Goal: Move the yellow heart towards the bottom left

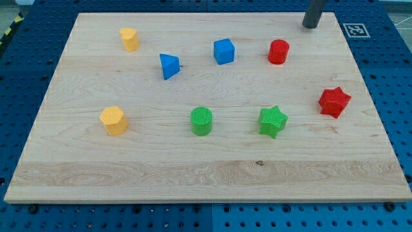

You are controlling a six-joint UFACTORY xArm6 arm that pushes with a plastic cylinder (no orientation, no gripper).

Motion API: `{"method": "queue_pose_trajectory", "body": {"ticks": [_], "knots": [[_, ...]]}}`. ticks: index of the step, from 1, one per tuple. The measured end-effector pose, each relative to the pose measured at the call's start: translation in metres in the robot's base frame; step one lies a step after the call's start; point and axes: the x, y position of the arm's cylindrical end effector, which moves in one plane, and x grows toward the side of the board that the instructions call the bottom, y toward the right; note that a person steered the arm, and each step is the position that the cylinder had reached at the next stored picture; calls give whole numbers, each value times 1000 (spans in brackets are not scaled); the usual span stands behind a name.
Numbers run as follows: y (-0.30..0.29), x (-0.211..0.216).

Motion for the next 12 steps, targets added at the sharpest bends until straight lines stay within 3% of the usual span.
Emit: {"method": "queue_pose_trajectory", "body": {"ticks": [1, 2, 6, 7, 8, 9, 10, 12], "knots": [[-63, -3], [-64, -3], [-191, 1], [-192, 1], [-241, 19], [-249, 21], [-309, 22], [-312, 16]]}}
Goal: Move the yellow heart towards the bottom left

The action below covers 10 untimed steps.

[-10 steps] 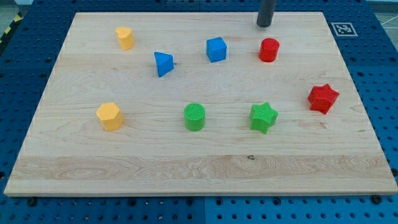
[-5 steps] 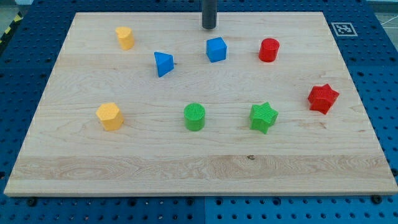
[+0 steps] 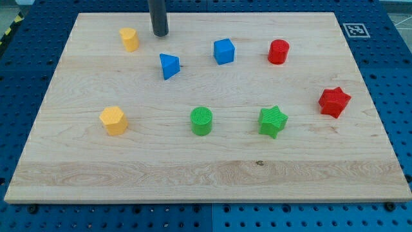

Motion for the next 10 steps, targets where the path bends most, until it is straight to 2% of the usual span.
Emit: {"method": "queue_pose_trajectory", "body": {"ticks": [1, 2, 4, 5, 6, 8, 9, 10], "knots": [[-20, 25], [-23, 23], [-51, 7], [-57, -15], [-79, -15], [-85, 32], [-85, 32], [-85, 83]]}}
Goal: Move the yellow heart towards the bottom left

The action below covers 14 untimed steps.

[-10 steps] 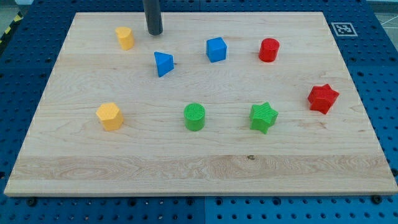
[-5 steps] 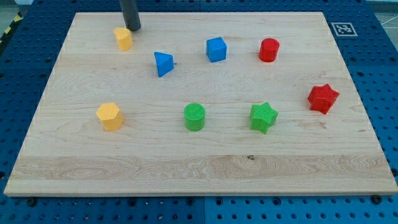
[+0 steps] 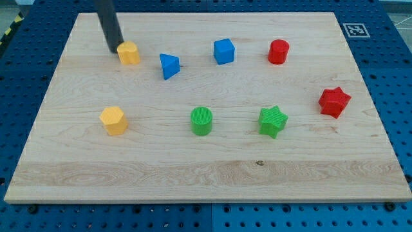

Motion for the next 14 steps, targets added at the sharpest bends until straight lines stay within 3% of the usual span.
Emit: {"method": "queue_pose_trajectory", "body": {"ticks": [2, 3, 5, 7, 14], "knots": [[0, 4], [0, -57], [35, -51], [35, 0], [35, 108]]}}
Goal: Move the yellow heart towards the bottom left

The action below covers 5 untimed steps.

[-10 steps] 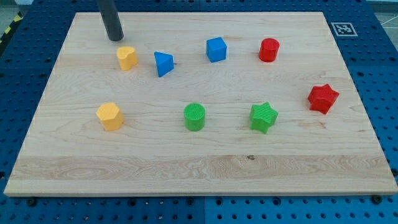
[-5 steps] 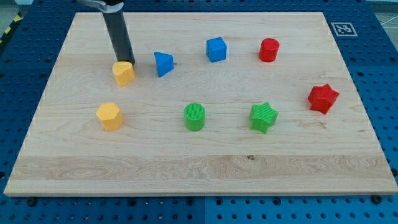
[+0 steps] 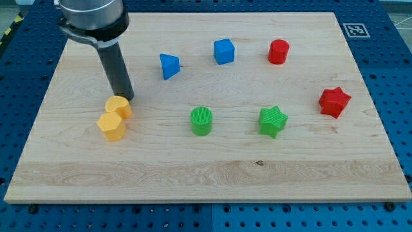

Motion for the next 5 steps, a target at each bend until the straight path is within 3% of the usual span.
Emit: {"method": "queue_pose_trajectory", "body": {"ticks": [5], "knots": [[0, 43]]}}
